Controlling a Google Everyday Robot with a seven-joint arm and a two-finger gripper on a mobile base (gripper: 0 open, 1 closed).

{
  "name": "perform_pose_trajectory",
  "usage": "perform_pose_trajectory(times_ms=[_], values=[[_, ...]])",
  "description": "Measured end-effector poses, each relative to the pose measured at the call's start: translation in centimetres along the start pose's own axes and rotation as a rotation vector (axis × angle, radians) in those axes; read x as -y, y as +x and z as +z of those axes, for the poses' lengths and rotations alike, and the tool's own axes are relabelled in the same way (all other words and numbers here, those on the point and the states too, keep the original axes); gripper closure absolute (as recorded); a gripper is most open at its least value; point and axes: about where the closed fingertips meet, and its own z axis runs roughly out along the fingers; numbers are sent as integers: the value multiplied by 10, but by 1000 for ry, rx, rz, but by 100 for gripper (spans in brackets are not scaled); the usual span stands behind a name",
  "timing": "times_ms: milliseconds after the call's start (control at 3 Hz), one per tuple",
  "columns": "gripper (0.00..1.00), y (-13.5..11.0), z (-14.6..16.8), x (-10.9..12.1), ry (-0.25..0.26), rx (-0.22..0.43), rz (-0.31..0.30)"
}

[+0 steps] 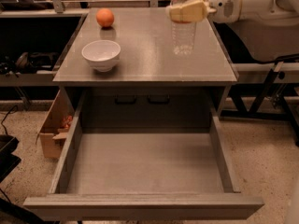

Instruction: Pick water bottle from top drawer and place on counter

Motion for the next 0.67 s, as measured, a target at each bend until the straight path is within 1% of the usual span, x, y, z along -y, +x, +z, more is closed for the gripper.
perform_pose_trajectory(times_ms=[333, 667], values=[[100, -21, 2, 40, 105, -11, -31], [100, -17, 1, 70, 178, 9, -43]])
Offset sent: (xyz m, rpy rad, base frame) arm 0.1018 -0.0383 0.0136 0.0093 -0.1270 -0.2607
